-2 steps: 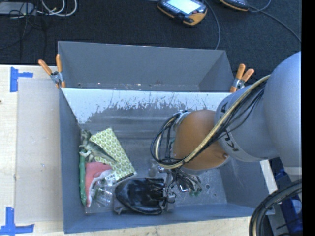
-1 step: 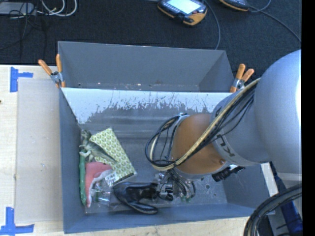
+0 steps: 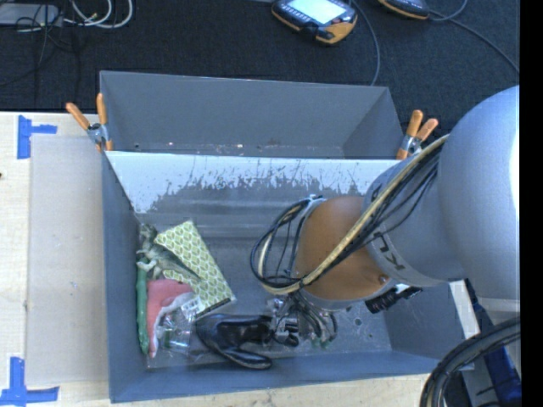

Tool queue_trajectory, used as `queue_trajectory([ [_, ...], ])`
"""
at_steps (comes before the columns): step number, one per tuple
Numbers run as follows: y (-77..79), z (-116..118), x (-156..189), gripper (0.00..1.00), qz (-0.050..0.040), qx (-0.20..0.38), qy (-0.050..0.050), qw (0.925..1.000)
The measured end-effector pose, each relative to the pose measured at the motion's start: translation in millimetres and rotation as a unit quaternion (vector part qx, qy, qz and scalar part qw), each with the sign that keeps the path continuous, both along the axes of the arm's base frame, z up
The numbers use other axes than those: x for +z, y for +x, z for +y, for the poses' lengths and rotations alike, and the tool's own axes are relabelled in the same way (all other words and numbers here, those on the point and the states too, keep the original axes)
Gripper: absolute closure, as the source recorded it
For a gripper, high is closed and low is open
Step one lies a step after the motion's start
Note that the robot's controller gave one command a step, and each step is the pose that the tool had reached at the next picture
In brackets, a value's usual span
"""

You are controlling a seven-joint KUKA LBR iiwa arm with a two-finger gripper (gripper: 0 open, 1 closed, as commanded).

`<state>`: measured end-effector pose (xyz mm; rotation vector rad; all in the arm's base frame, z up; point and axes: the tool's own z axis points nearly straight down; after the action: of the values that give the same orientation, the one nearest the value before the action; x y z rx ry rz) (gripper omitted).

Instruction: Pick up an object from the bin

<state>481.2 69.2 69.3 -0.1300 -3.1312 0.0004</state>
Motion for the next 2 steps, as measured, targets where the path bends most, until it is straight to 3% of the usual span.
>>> queue_trajectory([
  [1,-2.2,-0.2,11.6,1.0,0.0037,0.0,0.0,1.0],
  [2,-1.0,0.0,34.5,1.0,0.0015,0.0,0.0,1.0],
])
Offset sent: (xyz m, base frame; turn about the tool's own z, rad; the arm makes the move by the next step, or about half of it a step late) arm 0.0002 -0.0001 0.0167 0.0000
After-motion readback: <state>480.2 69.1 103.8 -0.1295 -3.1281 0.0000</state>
